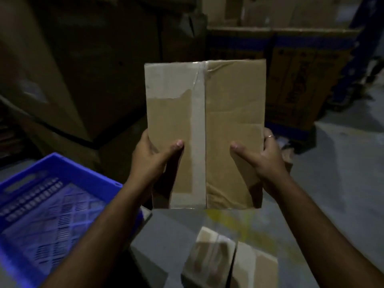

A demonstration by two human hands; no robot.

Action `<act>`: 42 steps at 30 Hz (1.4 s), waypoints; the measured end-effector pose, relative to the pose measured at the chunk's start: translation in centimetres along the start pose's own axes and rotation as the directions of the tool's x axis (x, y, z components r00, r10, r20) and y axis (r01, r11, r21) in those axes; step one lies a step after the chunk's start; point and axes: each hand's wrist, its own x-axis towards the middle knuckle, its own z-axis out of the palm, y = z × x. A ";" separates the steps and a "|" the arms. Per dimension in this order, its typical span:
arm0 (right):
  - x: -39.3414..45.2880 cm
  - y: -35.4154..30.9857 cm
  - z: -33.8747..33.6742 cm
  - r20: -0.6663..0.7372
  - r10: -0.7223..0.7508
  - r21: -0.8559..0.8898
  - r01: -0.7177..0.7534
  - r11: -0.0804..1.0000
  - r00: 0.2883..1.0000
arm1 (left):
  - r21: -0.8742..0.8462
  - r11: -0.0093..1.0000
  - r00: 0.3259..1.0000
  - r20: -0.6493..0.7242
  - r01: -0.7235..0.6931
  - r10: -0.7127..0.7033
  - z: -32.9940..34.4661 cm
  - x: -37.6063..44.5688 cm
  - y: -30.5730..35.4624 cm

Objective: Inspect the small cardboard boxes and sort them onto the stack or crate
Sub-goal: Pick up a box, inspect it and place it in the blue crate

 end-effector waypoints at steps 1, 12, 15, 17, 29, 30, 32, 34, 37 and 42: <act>-0.6 -1.3 1.2 0.027 -0.026 0.013 0.026 1.000 0.999 | -0.007 1.000 1.000 -0.029 -0.007 0.007 -1.8 -0.7 0.9; -13.5 -10.2 29.1 0.425 -0.184 0.153 0.131 0.980 0.886 | 0.149 0.986 0.895 -0.426 -0.080 0.137 -34.1 -12.5 5.1; -19.7 -12.7 37.9 0.577 -0.210 0.218 0.099 0.971 0.790 | 0.256 0.967 0.818 -0.552 -0.016 0.160 -43.3 -18.6 6.0; -23.9 -14.3 42.7 0.648 -0.231 0.243 0.090 0.966 0.725 | 0.304 0.952 0.749 -0.637 0.031 0.179 -48.5 -22.6 6.9; -37.5 -22.1 55.1 0.645 -0.404 0.254 0.317 0.914 0.649 | 0.341 0.928 0.449 -0.860 0.153 0.242 -59.2 -33.7 10.2; -37.6 -22.4 55.2 0.642 -0.411 0.247 0.333 0.910 0.648 | 0.337 0.928 0.438 -0.866 0.157 0.241 -59.2 -33.8 10.3; -37.6 -22.9 54.9 0.630 -0.417 0.235 0.352 0.906 0.655 | 0.337 0.929 0.428 -0.870 0.154 0.245 -58.8 -33.7 10.5; -37.3 -22.7 54.7 0.609 -0.426 0.202 0.389 0.899 0.669 | 0.343 0.927 0.432 -0.866 0.151 0.250 -58.3 -33.5 10.6; -36.5 -22.3 54.0 0.608 -0.407 0.186 0.377 0.907 0.681 | 0.381 0.911 0.441 -0.852 0.157 0.281 -57.9 -32.9 10.5; -35.4 -22.3 53.0 0.597 -0.370 0.182 0.330 0.926 0.711 | 0.416 0.893 0.422 -0.850 0.173 0.314 -56.3 -31.8 10.6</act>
